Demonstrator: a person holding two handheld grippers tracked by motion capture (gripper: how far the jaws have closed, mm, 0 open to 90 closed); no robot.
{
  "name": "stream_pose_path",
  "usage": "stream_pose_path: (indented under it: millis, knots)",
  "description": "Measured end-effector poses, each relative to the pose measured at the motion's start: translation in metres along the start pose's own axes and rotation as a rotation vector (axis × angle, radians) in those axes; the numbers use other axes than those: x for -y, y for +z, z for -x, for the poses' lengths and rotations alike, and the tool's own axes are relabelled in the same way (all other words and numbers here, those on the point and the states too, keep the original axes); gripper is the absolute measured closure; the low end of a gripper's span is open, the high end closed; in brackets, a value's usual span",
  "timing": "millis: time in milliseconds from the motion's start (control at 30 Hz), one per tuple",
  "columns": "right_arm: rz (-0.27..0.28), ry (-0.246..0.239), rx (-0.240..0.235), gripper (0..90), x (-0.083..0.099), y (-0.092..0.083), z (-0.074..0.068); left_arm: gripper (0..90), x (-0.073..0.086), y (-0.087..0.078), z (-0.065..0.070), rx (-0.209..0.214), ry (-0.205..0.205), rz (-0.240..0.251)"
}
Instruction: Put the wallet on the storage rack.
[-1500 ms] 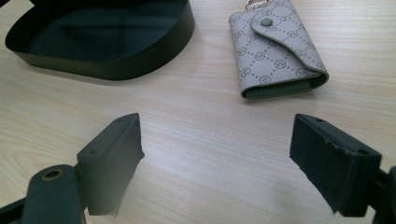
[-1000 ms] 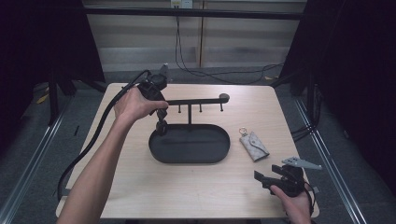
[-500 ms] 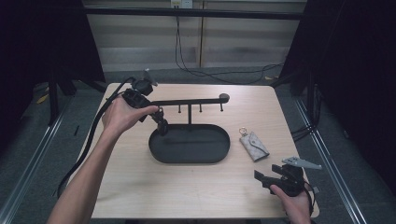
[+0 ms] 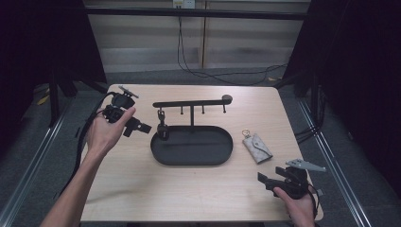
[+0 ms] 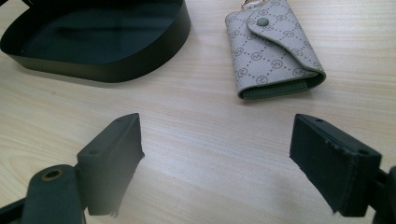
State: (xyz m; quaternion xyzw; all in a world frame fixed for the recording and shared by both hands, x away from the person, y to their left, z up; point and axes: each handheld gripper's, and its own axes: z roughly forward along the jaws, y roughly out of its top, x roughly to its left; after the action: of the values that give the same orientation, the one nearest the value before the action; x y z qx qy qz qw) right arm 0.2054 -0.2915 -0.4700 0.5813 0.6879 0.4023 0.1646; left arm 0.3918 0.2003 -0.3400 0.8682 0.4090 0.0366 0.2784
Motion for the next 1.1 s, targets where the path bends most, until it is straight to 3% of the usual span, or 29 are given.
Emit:
stream_pose_path:
  millis: [200, 267, 433, 500, 533, 667, 733, 800, 867, 1100]
  knots:
    - [0.004, 0.002, 0.005, 16.6, 0.0, -0.001, 0.0, 17.5, 0.021, 0.005, 0.0, -0.036, 0.02, 0.034]
    - [0.009, 0.005, 0.006, 16.7, 0.0, -0.002, 0.001, 17.5, 0.028, 0.005, -0.001, -0.038, 0.013, 0.07]
    - [0.005, 0.007, 0.004, 16.7, 0.0, 0.0, 0.001, 17.5, 0.045, 0.004, 0.002, -0.02, 0.025, 0.102]
    - [0.001, 0.007, 0.005, 16.7, -0.001, 0.001, 0.001, 17.5, 0.053, 0.003, 0.002, -0.01, 0.018, 0.118]
    - [0.005, 0.003, 0.006, 16.7, -0.001, 0.001, 0.0, 17.5, 0.061, 0.003, 0.001, 0.012, -0.01, 0.142]
    - [0.009, 0.009, 0.008, 16.7, 0.0, 0.0, 0.001, 17.9, 0.074, 0.005, 0.003, -0.021, -0.03, 0.167]
    - [0.008, 0.011, 0.011, 16.7, -0.001, 0.0, 0.001, 18.0, 0.08, 0.007, 0.003, -0.012, -0.041, 0.176]
    - [0.011, 0.007, 0.01, 16.7, -0.001, 0.001, 0.0, 18.3, 0.087, 0.005, 0.005, 0.007, -0.054, 0.236]
    - [0.01, 0.001, 0.01, 16.6, -0.002, 0.001, 0.0, 18.3, 0.096, 0.003, 0.011, -0.012, -0.051, 0.268]
    - [0.018, 0.005, 0.012, 16.7, -0.001, -0.002, 0.001, 18.3, 0.123, 0.009, 0.014, -0.031, -0.061, 0.299]
